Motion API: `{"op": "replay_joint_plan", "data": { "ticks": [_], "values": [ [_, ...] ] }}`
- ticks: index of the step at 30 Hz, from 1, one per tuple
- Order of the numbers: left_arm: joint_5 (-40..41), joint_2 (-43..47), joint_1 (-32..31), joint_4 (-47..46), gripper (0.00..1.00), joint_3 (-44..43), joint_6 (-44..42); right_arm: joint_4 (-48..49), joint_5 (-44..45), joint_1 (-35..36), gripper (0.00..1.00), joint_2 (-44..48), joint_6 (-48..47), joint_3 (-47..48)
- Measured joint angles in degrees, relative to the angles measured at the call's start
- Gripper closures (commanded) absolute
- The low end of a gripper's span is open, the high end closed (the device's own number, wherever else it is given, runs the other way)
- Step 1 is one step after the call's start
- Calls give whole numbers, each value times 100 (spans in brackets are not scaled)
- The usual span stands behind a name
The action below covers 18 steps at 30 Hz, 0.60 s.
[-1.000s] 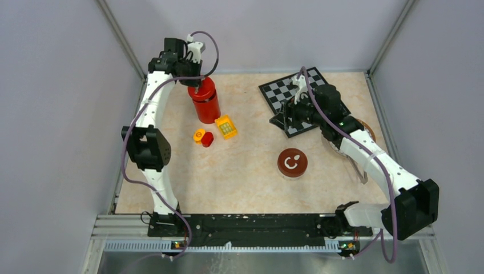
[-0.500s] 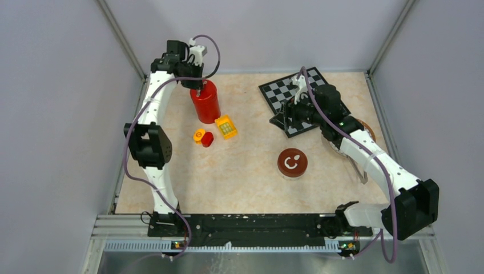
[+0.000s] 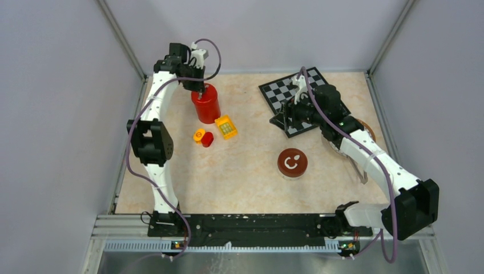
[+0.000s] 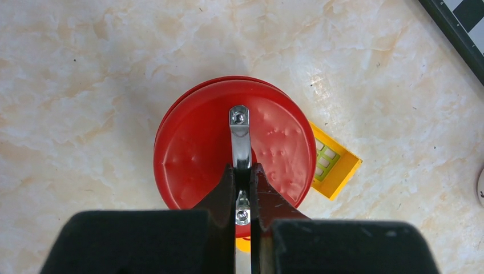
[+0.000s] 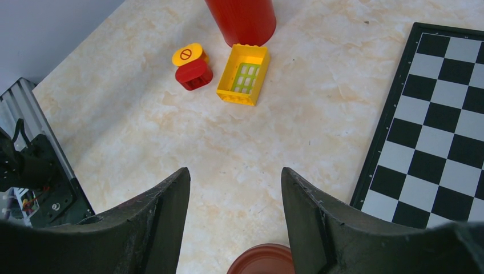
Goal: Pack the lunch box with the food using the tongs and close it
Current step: Close the box lid on the packing box, then move the packing box to the center of the board.
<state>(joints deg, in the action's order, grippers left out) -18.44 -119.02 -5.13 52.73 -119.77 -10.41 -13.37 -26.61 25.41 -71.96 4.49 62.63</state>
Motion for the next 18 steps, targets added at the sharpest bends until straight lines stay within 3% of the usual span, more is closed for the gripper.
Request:
{"op": "replay_joint_plan", "data": {
  "ticks": [10,18],
  "values": [
    [-457,-68,37,-136,94,0,37,-2,0,0,42,-2,0,0],
    [-811,-225,-289,-352,95,-109,168,-4,2,0,42,-4,0,0]
  ]
}}
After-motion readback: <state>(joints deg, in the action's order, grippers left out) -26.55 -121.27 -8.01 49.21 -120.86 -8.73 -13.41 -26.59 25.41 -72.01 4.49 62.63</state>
